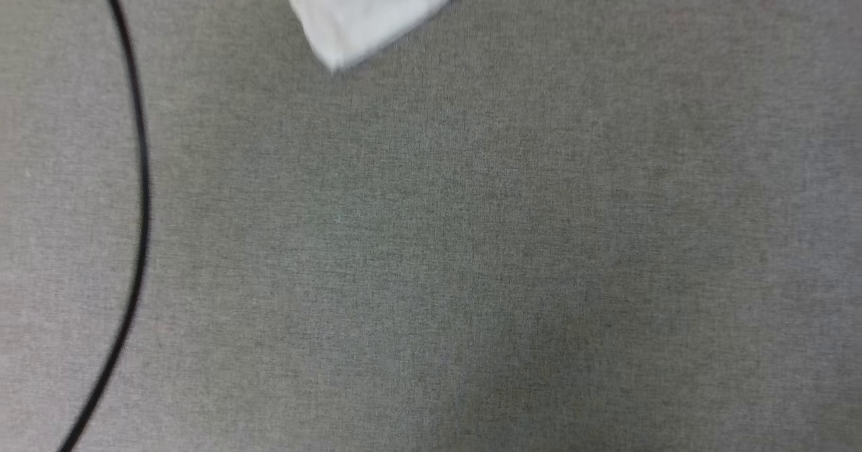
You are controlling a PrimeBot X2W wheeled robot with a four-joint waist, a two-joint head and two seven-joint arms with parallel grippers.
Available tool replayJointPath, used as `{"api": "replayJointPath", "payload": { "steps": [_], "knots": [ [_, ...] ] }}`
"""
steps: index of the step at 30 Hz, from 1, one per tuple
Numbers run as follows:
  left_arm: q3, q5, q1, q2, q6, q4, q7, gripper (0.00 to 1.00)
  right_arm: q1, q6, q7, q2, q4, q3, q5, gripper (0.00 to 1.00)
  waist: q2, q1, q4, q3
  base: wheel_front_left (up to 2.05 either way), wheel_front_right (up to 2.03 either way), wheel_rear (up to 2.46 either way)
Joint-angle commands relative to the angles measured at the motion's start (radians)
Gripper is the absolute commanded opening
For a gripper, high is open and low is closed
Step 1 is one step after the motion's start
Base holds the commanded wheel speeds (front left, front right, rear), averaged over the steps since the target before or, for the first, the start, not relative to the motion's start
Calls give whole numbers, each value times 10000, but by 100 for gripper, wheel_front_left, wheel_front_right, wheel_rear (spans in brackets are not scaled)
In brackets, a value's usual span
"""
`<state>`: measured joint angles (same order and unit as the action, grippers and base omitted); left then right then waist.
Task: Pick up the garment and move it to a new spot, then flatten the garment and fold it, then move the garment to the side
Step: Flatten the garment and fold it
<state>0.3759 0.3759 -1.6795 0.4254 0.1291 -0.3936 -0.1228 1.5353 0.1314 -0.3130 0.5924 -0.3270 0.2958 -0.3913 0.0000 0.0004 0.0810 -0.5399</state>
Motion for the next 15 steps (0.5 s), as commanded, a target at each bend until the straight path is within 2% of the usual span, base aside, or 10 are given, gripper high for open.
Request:
{"api": "replayJointPath", "payload": {
  "steps": [1, 7, 15],
  "knots": [
    [102, 108, -494, 81, 2, -276, -180, 0, 551, -14, 205, -118, -296, 113, 156, 0, 0, -4, 6, -341, 0, 0, 0],
    [460, 519, -1744, 208, 2, -1524, -714, 0, 2194, -14, 839, -578, -1894, 628, 259, 0, 0, -4, 75, -497, 0, 0, 0],
    [1213, 1106, -1778, 263, 3, -2473, -1144, 0, 2987, -14, 1415, -539, -3335, 1796, -64, 0, 0, -4, 128, -1024, 0, 0, 0]
  ]
}}
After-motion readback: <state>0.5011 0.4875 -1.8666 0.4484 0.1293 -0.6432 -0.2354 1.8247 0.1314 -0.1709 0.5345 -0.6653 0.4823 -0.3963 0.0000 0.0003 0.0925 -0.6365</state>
